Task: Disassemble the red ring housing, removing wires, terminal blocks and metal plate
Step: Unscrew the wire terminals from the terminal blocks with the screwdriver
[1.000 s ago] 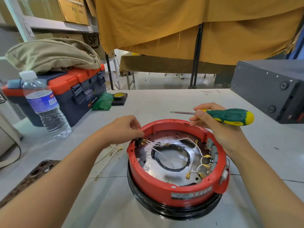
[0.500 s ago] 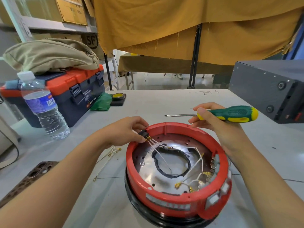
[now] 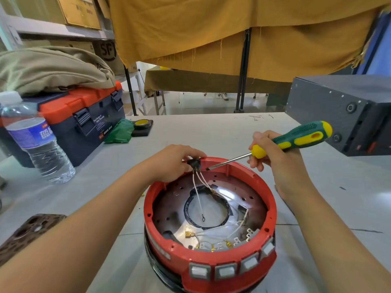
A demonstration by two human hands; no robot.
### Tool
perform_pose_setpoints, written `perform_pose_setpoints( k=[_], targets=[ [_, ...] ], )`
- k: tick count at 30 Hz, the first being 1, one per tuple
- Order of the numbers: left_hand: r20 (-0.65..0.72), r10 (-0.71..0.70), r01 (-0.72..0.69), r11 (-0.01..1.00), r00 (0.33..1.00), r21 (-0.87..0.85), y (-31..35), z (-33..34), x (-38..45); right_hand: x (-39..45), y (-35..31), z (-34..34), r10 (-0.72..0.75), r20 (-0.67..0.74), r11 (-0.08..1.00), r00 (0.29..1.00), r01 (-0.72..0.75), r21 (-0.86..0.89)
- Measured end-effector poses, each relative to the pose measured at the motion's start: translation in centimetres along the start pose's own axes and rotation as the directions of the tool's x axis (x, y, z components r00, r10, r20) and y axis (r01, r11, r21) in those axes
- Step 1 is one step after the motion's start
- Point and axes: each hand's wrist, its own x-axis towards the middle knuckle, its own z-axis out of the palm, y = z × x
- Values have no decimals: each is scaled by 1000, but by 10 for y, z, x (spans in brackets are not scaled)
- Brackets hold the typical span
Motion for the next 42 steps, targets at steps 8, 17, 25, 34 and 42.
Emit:
perform_pose_setpoints(
  k=[8,17,25,34,42],
  targets=[
    [-19,125,-123,990,992,69,13,7,17,1,0,0,-12,-86,1000,996,12,-6],
    [-112,53,-51,998,992,23,10,11,8,0,2,1,-61,-97,996,993,54,-76],
    [-80,43,-52,993,996,-107,8,22,3,-1,2,3,-123,-40,978,992,114,-177],
    [48,137,-128,979,989,-157,8,14,8,-8,-8,5,-213,-39,948,976,197,-250],
    [-31,78,-80,996,996,-39,14,11,5,-11,-14,8,-258,10,925,966,250,-287]
  ],
)
